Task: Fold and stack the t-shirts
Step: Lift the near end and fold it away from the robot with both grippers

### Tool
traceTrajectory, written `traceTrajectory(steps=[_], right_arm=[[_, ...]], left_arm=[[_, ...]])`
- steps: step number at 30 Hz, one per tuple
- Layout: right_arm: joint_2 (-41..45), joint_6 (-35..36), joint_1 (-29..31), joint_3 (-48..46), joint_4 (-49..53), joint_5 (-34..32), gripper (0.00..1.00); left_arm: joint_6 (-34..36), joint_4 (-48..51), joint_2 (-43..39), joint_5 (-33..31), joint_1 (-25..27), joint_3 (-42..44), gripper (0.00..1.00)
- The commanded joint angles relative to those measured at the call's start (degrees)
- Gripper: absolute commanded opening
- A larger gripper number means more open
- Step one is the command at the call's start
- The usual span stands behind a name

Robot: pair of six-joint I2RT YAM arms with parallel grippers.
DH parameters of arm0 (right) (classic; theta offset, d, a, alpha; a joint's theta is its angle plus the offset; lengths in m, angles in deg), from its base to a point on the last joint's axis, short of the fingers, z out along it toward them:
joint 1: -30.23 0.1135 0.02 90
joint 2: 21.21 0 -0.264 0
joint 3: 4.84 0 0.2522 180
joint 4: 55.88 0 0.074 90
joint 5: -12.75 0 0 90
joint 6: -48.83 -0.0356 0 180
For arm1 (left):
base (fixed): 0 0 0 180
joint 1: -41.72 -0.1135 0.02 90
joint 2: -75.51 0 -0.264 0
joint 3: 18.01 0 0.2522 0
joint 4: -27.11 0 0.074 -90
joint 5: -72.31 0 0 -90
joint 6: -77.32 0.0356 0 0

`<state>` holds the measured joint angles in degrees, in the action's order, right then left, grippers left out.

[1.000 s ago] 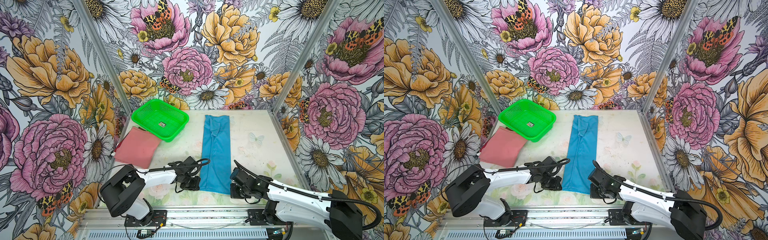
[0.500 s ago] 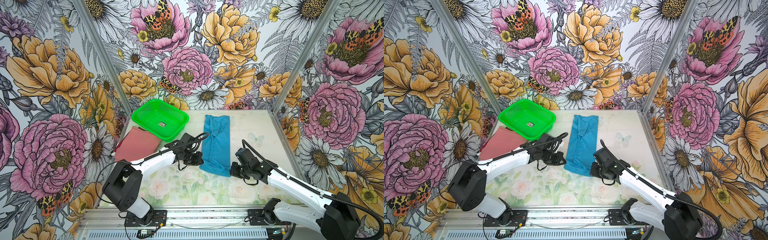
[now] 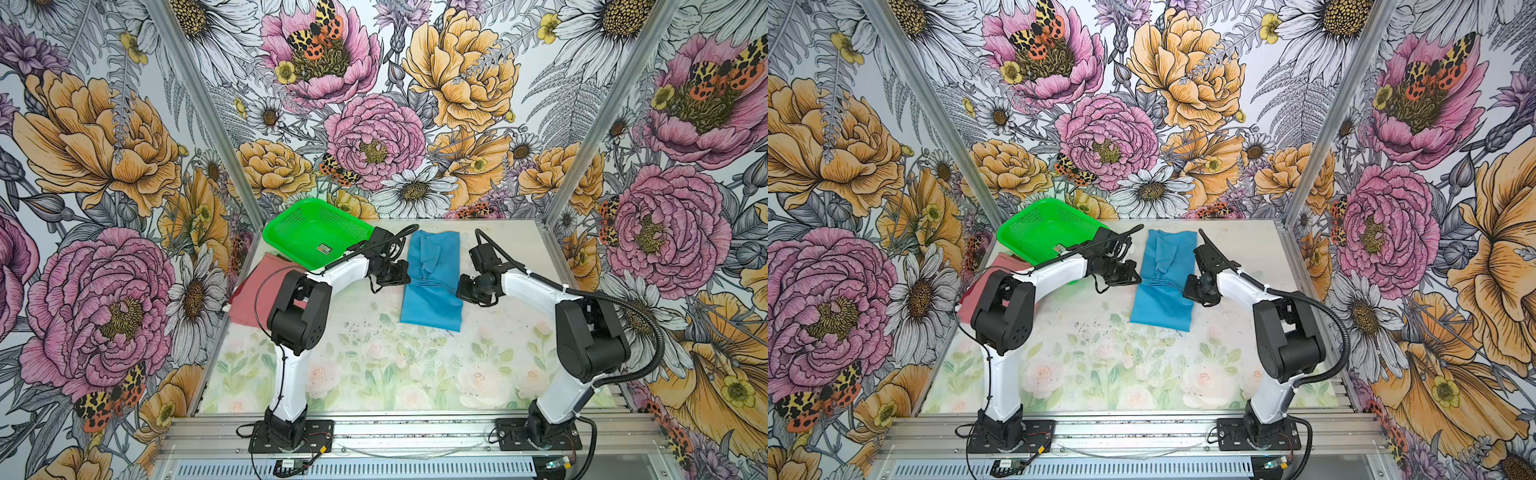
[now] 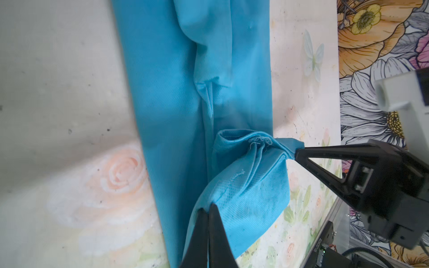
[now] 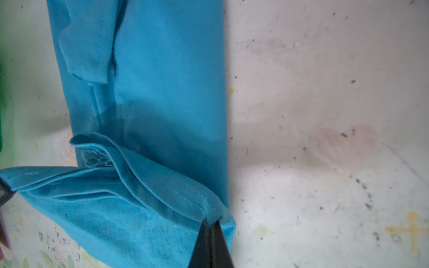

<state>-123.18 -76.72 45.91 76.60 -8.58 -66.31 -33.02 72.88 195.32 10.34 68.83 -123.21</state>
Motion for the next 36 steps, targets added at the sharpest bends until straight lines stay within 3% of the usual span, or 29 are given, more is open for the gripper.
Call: traceTrajectory(steps=[1, 19, 20, 24, 25, 27, 29, 36], right_arm=[[-2.8, 2.4, -1.1, 4.0, -0.4, 2.7, 0.00], [-8.9, 1.5, -4.1, 11.3, -0.3, 4.5, 0.00], [-8.9, 1.5, -4.3, 11.3, -0.3, 4.5, 0.05], [-6.1, 1.9, -4.2, 9.7, -0.9, 2.4, 0.27], [-5.1, 2.4, -4.0, 9.1, -1.0, 1.7, 0.32], [-2.5, 3.1, -3.7, 7.4, -1.1, 0.6, 0.49], [-0.4, 3.4, -3.4, 5.7, -1.3, 0.3, 0.56], [3.2, 4.5, -1.0, 1.1, -1.8, 1.1, 0.59]], left_arm=[[1.6, 1.9, 1.3, 1.9, -1.2, -3.8, 0.00], [1.8, 4.5, 9.9, 5.2, -3.5, -14.3, 0.00], [1.9, 4.5, 10.2, 5.5, -3.6, -14.8, 0.00], [2.2, 4.6, 9.3, 5.9, -4.1, -15.7, 0.63], [2.7, 4.6, 8.7, 5.5, -4.0, -15.7, 0.69], [3.2, 4.6, 7.3, 5.5, -4.4, -15.1, 0.78], [3.0, 4.6, 5.7, 5.3, -5.1, -13.4, 0.81], [1.8, 0.0, -3.1, 4.8, -4.4, 2.7, 0.81]])
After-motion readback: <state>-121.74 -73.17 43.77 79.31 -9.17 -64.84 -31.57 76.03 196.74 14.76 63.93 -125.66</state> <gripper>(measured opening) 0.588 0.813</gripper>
